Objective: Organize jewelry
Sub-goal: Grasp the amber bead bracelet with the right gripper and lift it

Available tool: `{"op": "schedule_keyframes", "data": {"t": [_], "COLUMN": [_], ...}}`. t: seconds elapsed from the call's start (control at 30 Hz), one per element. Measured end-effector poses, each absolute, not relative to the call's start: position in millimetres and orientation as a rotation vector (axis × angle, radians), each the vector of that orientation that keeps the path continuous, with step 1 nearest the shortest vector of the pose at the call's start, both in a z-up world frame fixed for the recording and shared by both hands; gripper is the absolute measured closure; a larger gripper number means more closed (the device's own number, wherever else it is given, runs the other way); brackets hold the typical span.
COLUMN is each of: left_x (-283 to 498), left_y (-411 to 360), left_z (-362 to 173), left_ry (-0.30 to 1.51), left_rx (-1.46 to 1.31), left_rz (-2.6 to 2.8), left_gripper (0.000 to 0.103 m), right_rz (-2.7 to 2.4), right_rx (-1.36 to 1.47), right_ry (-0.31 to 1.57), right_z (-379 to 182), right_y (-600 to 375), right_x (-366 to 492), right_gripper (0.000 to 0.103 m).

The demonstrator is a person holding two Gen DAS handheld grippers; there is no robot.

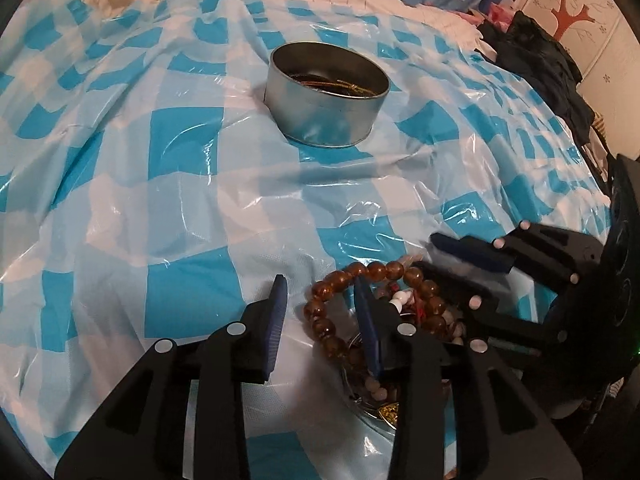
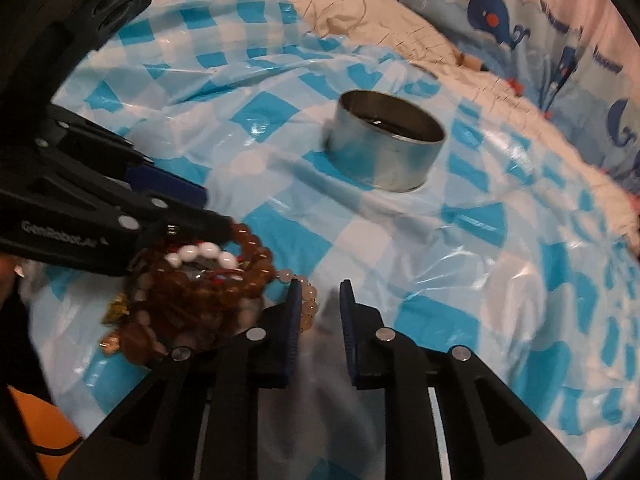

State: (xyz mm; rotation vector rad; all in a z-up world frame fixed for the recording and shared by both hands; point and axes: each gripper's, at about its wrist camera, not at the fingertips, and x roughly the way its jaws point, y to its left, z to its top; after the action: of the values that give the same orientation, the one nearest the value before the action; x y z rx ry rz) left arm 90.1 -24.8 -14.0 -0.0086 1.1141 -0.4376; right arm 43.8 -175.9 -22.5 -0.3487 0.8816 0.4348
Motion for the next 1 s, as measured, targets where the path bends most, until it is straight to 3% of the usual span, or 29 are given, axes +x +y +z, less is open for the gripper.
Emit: {"op": "schedule_keyframes", "data": {"t": [0.03,0.13,0.33,0.6,1.0], "left_x": [89,87,89,96,99], "left_y": [-26,-31,-16,-7,8], "left_z": [-15,-14,-5,-3,5], "left_ry": [1.113,1.104,1.055,1.053,1.026], "left_rx": [0.016,0.118,0.103,0.041,-0.094], "left_rz": [-0.437,-0.382,-0.318,-0.305,-0.336], "left_gripper": [0.071,0.093,0.093,0.093,0.093], "right_rz": [0.414,0.306,0.519,0.511,0.478], "right_rx": [-0.359,-0.34,-0.035,-0.257,-0.079], "right_ry": [0.872,0.867,0.879,0.921,0.815], "right_z": [-22,-21,-4,-27,-2], "right_y": [-176,-194,-216,-171,-204], "right_x": [43,51,56,51,48], "right_gripper": [0.083,0.092,0.092,0.094,0.095]}}
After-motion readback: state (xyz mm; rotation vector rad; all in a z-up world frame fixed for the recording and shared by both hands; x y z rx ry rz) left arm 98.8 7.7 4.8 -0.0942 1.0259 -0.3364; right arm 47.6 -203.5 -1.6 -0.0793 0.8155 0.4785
